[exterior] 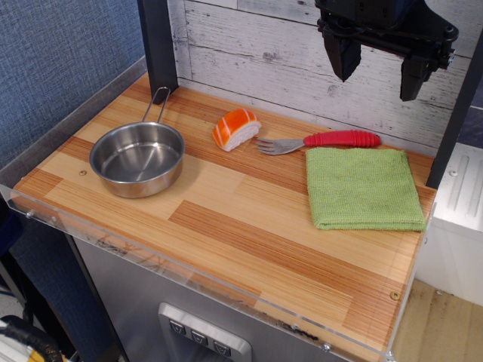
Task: Slide the green towel down and away from the red fork.
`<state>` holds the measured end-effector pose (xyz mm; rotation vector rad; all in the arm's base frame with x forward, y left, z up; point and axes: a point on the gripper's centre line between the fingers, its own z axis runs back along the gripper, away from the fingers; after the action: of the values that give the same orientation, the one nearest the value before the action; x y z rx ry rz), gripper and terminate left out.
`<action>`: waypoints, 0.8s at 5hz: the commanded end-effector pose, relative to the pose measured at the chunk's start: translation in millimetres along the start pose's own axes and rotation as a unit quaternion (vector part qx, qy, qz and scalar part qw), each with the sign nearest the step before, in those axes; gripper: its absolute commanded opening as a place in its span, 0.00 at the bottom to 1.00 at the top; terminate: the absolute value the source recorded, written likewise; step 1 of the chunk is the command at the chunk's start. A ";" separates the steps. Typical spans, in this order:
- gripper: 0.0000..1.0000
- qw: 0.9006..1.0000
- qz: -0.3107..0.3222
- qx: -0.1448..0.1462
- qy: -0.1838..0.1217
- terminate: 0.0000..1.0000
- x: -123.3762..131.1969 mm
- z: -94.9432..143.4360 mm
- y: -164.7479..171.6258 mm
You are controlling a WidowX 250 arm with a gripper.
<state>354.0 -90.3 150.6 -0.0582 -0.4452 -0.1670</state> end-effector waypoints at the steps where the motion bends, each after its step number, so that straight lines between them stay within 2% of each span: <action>1: 1.00 1.000 0.000 0.000 0.000 0.00 0.0 0.0 0.0; 2: 1.00 0.999 -0.012 0.007 0.029 0.00 1.5 -25.6 1.0; 4: 1.00 0.998 -0.020 0.007 0.061 0.00 -0.1 -64.0 2.7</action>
<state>374.6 -94.8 73.1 -0.0157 -0.2683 -0.2146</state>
